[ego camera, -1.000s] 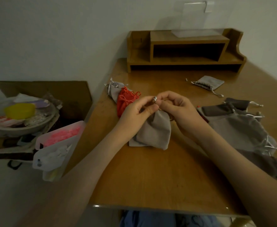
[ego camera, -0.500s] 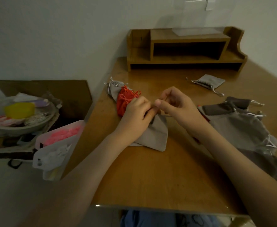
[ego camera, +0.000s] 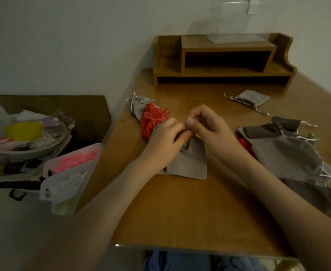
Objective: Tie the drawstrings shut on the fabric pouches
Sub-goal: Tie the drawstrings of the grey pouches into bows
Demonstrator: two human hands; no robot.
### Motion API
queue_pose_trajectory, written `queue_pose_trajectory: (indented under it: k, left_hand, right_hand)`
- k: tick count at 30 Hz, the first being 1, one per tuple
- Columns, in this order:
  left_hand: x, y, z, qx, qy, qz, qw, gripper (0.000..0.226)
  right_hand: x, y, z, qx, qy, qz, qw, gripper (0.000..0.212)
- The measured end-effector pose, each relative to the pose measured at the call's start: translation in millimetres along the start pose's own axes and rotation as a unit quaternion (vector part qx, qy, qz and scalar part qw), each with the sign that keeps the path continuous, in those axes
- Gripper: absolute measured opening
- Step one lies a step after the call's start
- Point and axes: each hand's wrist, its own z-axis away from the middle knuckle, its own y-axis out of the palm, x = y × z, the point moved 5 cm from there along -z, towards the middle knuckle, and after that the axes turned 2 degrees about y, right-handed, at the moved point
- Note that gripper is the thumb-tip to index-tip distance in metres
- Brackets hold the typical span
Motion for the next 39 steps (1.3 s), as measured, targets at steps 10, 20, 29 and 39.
queue_pose_trajectory:
  k: [10, 20, 29, 39]
  left_hand:
    - [7, 3, 0, 0.026, -0.009, -0.010, 1.000, 0.021]
    - [1, -5, 2, 0.023, -0.127, 0.240, 0.962, 0.013]
    - [4, -8, 3, -0.035, -0.131, 0.241, 0.961, 0.023]
    - [-5, -5, 1, -0.015, -0.213, 0.513, 0.831, 0.016]
  right_hand:
    - [6, -8, -3, 0.018, -0.037, 0.128, 0.991, 0.008]
    - [2, -7, -2, -0.005, 0.008, 0.082, 0.997, 0.010]
    - [-2, -8, -1, 0.079, 0.065, 0.197, 0.975, 0.021]
    - [0, -7, 0, 0.120, 0.089, 0.193, 0.970, 0.028]
